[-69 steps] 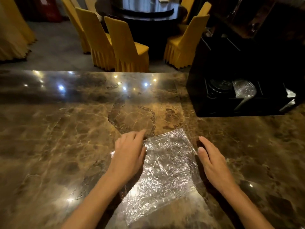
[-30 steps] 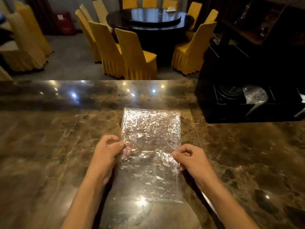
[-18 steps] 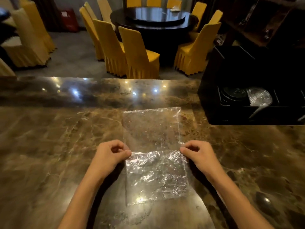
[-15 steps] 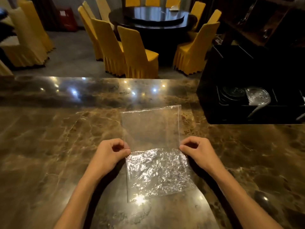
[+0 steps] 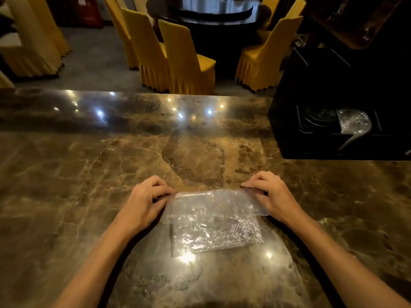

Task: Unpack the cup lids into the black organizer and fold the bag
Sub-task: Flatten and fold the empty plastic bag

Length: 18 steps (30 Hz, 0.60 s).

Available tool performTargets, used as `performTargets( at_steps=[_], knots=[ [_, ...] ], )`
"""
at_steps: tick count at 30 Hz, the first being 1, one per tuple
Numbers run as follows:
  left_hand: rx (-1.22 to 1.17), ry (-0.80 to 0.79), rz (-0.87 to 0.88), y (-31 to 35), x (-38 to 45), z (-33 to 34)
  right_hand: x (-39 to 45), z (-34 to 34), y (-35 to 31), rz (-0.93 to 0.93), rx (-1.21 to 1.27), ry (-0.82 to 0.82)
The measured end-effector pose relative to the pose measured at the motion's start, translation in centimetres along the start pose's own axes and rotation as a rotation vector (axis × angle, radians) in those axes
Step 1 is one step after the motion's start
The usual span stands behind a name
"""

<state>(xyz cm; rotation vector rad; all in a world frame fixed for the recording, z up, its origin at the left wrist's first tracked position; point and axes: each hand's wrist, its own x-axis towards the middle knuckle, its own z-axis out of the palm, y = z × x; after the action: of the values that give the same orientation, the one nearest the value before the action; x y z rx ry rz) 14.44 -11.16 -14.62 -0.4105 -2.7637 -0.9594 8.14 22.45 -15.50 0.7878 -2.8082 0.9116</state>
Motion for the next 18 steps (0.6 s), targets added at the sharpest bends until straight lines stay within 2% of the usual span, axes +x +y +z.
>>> performTargets(
  at_steps=[4, 10, 14, 18],
  knots=[
    [0.027, 0.008, 0.023, 0.2, -1.3, -0.1, -0.4, -0.3, -0.5, 0.028, 0.025, 0.054],
    [-0.053, 0.087, -0.113, 1.4, -3.9, 0.6, -0.7, -1.3, -2.9, 0.288, 0.225, 0.192],
    [-0.178, 0.227, -0.306, 3.1, -5.7, 2.3, -1.8, -0.5, -4.9, 0.416, 0.372, 0.143],
    [-0.453, 0.251, -0.478, 4.6, -7.1, 3.8, -3.3, 0.6, -5.6, 0.487, 0.48, 0.138]
  ],
)
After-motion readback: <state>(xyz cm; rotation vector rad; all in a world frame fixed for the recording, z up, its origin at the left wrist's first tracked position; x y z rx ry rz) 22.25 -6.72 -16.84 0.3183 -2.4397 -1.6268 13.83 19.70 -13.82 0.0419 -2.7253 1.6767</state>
